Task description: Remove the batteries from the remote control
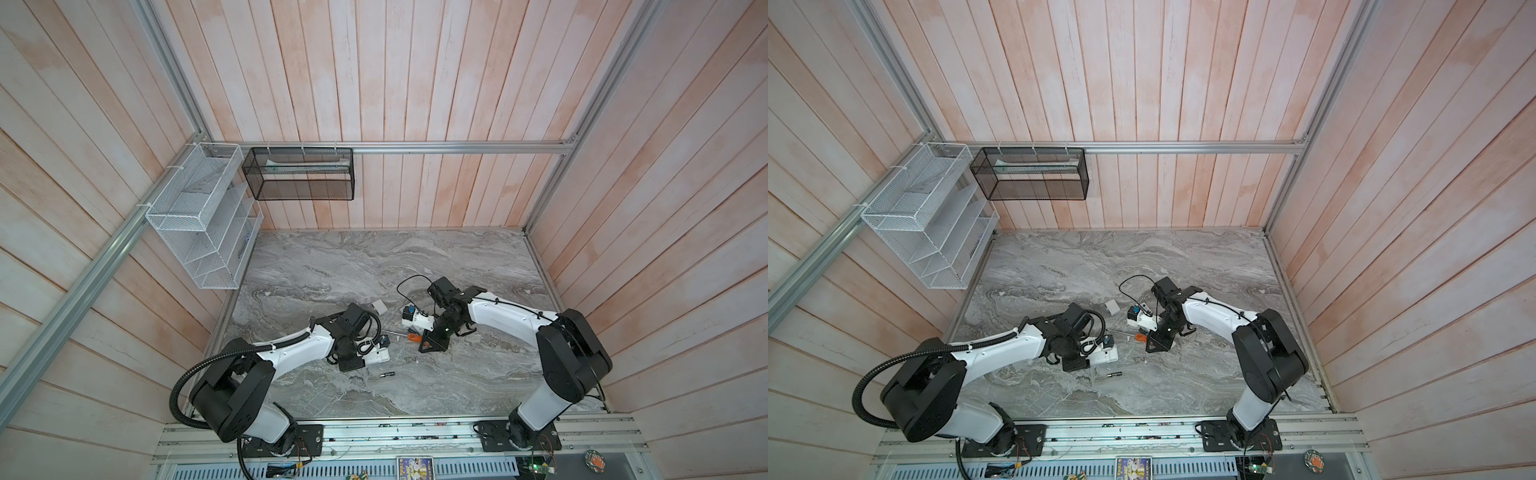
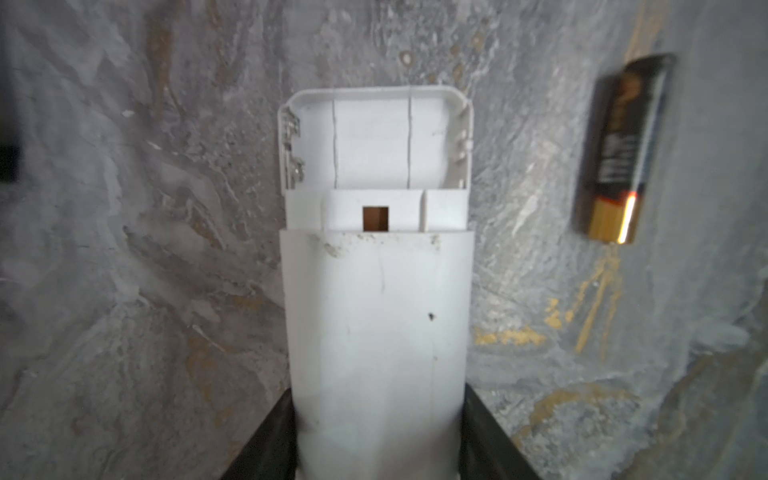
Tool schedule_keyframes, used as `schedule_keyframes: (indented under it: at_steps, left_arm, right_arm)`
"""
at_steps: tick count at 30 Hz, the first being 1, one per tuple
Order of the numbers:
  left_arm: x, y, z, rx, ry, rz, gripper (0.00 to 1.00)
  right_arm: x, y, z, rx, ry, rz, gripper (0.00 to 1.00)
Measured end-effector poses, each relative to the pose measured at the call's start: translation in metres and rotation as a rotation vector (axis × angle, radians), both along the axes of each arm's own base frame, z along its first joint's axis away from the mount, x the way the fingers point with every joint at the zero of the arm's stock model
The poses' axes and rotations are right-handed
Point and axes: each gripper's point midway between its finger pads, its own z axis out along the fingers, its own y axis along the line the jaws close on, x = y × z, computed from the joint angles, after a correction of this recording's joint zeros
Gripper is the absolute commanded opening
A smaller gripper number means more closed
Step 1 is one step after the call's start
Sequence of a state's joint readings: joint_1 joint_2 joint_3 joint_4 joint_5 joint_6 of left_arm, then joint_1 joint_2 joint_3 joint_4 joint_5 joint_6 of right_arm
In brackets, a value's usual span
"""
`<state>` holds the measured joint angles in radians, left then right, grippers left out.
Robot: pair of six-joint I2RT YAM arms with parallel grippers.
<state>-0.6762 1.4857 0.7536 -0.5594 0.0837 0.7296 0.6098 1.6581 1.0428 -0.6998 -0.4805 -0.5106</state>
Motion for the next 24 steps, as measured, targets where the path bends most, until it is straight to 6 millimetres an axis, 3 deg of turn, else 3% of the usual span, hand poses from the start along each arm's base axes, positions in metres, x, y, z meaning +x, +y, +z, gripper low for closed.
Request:
schedule_keyframes:
  at_steps: [7,12,19,24]
  left_arm:
    - [0.004,-0.001,0.001,0.008,-0.028,0.007,0.33]
    - [0.005,-0.001,0.003,0.000,-0.032,0.024,0.33]
    - [0.008,-0.003,0.010,-0.022,-0.049,0.044,0.34]
    - [0.008,-0.005,0.011,-0.036,-0.042,0.063,0.36]
  right_arm:
    - [0.009,-0.003,0.004,-0.033,0.016,-0.100,0.00]
    - [0.034,-0.001,0.023,0.000,0.015,-0.240,0.00]
    - [0.047,0.004,0.061,0.099,-0.046,-0.341,0.00]
    - [0.059,0.001,0.071,0.147,-0.044,-0.416,0.00]
